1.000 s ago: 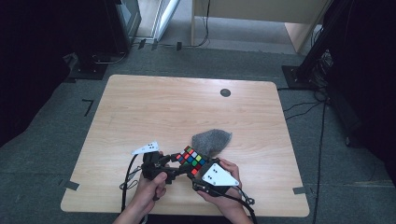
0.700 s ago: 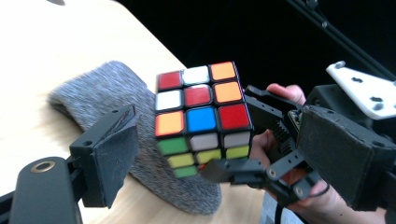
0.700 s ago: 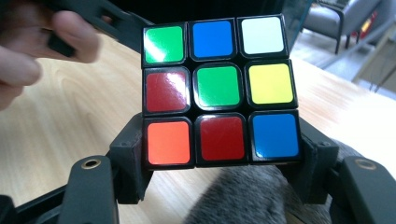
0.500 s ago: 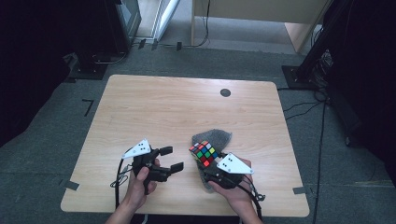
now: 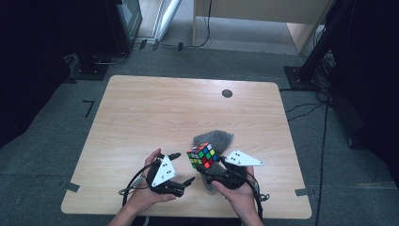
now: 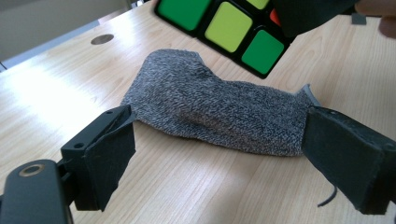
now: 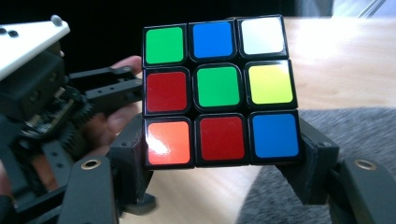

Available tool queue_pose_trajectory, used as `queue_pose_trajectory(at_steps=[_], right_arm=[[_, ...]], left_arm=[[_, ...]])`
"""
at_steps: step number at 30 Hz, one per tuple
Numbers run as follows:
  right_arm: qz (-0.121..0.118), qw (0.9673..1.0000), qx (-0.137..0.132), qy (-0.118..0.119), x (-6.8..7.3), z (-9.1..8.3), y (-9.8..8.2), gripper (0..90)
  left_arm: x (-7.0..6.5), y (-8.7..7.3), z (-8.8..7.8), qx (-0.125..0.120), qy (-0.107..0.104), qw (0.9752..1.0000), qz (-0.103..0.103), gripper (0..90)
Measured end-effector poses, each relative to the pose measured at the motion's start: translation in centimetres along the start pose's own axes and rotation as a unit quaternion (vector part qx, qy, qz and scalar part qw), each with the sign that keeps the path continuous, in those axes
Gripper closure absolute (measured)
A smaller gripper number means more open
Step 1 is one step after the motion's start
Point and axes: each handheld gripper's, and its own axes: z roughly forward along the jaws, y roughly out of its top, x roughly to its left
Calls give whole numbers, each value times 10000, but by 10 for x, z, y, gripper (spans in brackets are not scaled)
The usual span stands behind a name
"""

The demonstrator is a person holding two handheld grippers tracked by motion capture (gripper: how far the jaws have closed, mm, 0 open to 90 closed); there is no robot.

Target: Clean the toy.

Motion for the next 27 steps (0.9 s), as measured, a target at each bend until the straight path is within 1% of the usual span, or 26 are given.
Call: queue_pose_trajectory(at_steps=[1, 2, 4, 7, 11, 14, 16, 19, 25, 27], right_arm=[[50, 10000, 56, 40, 1, 1, 0, 341], [96, 9999, 117, 78, 3, 2, 1, 341], [166, 9995, 215, 144, 6, 4, 0, 341], [218, 9990, 356, 183, 8, 7, -2, 341], [484, 9970, 542, 268, 9, 12, -5, 341], [601, 9956, 646, 309, 10, 13, -5, 340], [691, 9946, 714, 286, 10, 14, -6, 341], [855, 9928, 818, 193, 11, 15, -7, 341], [1215, 9884, 867, 284, 9, 16, -9, 340], [1383, 9855, 911, 370, 6, 17, -9, 339]], left_arm=[[-1, -1, 0, -45, 40, 9999, 91, 102], [-2, -1, 0, -56, 92, 9999, 131, 105], [-3, -1, 0, -134, 169, 9996, 162, 116], [-3, -3, 0, -158, 311, 9991, 241, 131], [-5, -4, -1, -187, 313, 9985, 419, 158], [-8, -4, 0, -218, 350, 9978, 525, 190], [-9, -4, 0, -252, 334, 9977, 535, 235], [-10, -4, -1, -307, 318, 9976, 539, 291], [-12, -4, 0, -288, 327, 9972, 603, 313], [-12, -4, 0, -261, 295, 9974, 597, 316]])
